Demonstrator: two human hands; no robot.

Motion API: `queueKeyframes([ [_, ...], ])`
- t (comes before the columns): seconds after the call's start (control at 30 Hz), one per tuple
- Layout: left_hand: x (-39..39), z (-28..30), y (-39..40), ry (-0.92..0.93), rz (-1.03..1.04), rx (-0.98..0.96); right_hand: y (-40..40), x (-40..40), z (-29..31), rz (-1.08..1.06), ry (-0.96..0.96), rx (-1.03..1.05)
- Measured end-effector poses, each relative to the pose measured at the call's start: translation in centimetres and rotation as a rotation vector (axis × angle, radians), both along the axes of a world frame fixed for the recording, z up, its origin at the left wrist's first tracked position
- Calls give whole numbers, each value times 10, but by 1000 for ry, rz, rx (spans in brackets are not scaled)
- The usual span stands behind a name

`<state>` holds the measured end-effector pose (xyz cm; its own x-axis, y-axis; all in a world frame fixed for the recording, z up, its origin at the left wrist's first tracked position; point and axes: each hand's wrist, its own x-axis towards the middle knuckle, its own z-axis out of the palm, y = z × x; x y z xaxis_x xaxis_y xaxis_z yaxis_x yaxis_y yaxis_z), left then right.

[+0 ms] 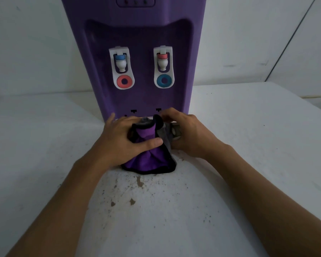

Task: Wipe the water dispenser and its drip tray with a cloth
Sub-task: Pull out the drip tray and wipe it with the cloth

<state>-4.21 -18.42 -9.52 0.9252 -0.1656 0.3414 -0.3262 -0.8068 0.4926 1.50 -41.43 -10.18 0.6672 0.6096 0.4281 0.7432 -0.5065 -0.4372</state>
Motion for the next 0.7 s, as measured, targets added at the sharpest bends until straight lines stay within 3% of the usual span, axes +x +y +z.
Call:
queueKeyframes([
  [0.2,2,-13,-1,-139,-10,-44,-20,-1,27,-110,3,-148],
  [0.3,1,-15,-1,-173,20,20,-21,-12,47,-283,-10,103],
  [0.37,-1,-15,-2,-173,42,68,-3,-26,50,-370,67,166],
  [0.43,-3,-15,-4,-173,42,86,21,-46,46,-408,140,7],
  [0.5,-3,-13,-4,-177,30,112,41,-59,38,-468,82,-107],
  [0.6,-5,-12,-1,-173,-13,156,55,-61,31,-510,62,-151],
  [0.7,-9,-11,6,-118,-66,151,50,-56,30,-424,185,-97],
])
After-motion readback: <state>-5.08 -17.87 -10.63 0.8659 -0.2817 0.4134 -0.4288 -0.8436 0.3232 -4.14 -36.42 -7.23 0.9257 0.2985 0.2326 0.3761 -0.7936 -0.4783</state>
